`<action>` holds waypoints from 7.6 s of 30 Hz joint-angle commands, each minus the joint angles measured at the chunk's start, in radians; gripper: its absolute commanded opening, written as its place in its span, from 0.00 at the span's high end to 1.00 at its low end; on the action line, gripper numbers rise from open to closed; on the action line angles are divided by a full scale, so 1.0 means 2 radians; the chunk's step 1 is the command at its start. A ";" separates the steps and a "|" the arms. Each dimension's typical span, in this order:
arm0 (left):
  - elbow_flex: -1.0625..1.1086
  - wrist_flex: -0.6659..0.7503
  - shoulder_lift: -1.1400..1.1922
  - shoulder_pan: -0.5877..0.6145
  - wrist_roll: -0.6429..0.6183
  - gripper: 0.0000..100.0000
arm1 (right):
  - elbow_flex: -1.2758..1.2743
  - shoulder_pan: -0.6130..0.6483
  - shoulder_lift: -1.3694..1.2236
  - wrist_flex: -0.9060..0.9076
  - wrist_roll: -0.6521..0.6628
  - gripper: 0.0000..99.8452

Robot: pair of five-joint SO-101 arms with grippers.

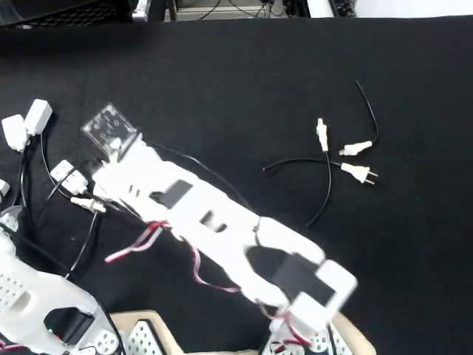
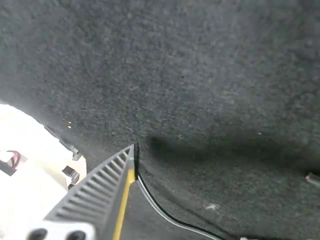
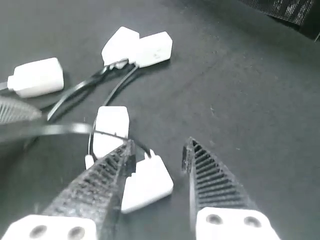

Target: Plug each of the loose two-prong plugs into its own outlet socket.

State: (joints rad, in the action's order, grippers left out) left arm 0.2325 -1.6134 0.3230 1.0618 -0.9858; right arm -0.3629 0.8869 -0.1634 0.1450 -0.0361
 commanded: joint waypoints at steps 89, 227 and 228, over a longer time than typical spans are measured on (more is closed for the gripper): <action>-0.003 -0.001 -0.004 0.001 0.003 0.34 | 0.965 0.016 -0.620 0.587 -0.412 0.73; -0.003 0.019 -0.009 -0.031 0.088 0.34 | 0.941 -0.364 -0.083 0.811 0.023 0.78; -0.003 0.014 -0.009 -0.031 0.088 0.34 | 0.919 -0.363 -0.063 0.811 0.023 0.78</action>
State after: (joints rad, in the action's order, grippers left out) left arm 0.2325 -1.5520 0.3230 1.0142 -0.8232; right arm 1.5535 0.1749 -0.4120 1.7300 -0.0008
